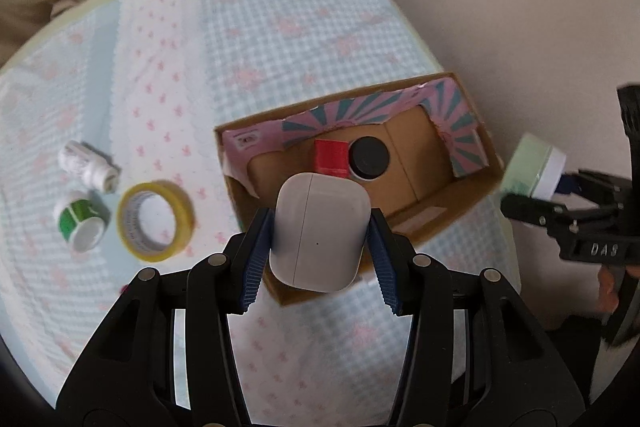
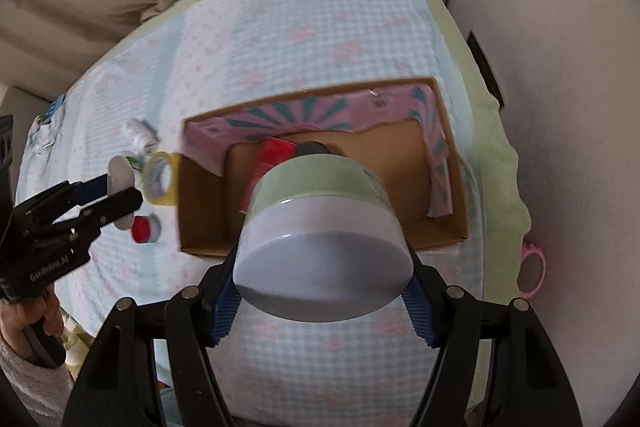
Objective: Organize rigid objects
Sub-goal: 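Carry the earbud case and pale green jar over the cardboard box, then release the earbud case and pale green jar into the box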
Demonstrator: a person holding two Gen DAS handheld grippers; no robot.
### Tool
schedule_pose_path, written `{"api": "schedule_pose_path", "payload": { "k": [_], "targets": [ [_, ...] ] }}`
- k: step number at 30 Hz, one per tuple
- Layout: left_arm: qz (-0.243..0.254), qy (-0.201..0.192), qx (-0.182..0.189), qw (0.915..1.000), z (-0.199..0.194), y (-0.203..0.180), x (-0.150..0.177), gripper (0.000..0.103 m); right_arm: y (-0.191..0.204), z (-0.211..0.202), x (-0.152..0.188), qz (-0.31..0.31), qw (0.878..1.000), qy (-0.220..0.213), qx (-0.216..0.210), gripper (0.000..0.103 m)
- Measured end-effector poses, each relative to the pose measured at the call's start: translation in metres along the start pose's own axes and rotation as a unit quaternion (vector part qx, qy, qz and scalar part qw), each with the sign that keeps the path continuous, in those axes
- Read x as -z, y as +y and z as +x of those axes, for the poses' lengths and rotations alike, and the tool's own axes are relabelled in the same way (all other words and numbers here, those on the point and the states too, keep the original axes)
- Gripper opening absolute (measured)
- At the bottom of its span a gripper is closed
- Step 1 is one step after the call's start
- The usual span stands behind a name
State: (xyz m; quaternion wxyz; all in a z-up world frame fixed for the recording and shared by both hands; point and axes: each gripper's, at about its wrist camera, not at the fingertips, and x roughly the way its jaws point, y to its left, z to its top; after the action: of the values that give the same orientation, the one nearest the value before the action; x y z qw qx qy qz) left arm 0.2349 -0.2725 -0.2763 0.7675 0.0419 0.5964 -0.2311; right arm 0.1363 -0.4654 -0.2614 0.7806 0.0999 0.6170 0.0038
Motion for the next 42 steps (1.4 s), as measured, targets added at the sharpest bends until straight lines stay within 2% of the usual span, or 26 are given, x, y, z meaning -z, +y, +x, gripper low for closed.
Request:
{"api": "schedule_pose_path", "payload": {
  "k": [5,12,16,22,23,24,25,26,28,32,42],
  "targets": [
    [-0.025,0.024,-0.020,0.9992,0.046,0.008,-0.014,0.044,-0.025,0.038,-0.007,0.026,0.999,0.024,0.003,0.066],
    [-0.024,0.053,-0.044,0.9973,0.104,0.012,-0.031,0.044,-0.028,0.080,-0.018,-0.009,0.999,0.034,0.023,0.066],
    [-0.022,0.065,-0.052,0.9963,0.122,0.012,-0.033,0.044,-0.029,0.100,-0.021,-0.021,0.998,0.044,0.032,0.066],
    [-0.017,0.083,-0.056,0.9948,0.135,0.008,-0.036,0.046,-0.034,0.115,-0.021,-0.014,0.999,0.047,0.023,0.066],
    [-0.014,0.080,-0.059,0.9950,0.133,0.007,-0.037,0.061,-0.036,0.117,-0.021,-0.007,0.999,0.047,0.024,0.067],
    [-0.012,0.077,-0.062,0.9950,0.130,0.005,-0.039,0.099,-0.037,0.118,-0.021,-0.002,0.999,0.047,0.024,0.075],
    [-0.010,0.071,-0.057,0.9958,0.126,0.003,-0.040,0.102,-0.037,0.117,-0.022,0.002,0.999,0.040,0.024,0.085],
    [-0.008,0.063,-0.045,0.9970,0.119,0.002,-0.040,0.103,-0.037,0.111,-0.022,0.003,0.999,0.023,0.025,0.103],
    [0.001,0.059,-0.046,0.9972,0.108,0.000,-0.036,0.103,-0.035,0.101,-0.022,-0.003,1.000,0.002,0.025,0.103],
    [0.006,0.052,-0.055,0.9971,0.093,0.004,-0.029,0.103,-0.031,0.092,-0.017,-0.017,0.999,-0.001,0.033,0.103],
    [-0.022,0.035,-0.061,0.9973,0.059,0.019,-0.016,0.103,-0.030,0.071,-0.004,-0.003,0.999,-0.027,0.045,0.103]
  ]
}}
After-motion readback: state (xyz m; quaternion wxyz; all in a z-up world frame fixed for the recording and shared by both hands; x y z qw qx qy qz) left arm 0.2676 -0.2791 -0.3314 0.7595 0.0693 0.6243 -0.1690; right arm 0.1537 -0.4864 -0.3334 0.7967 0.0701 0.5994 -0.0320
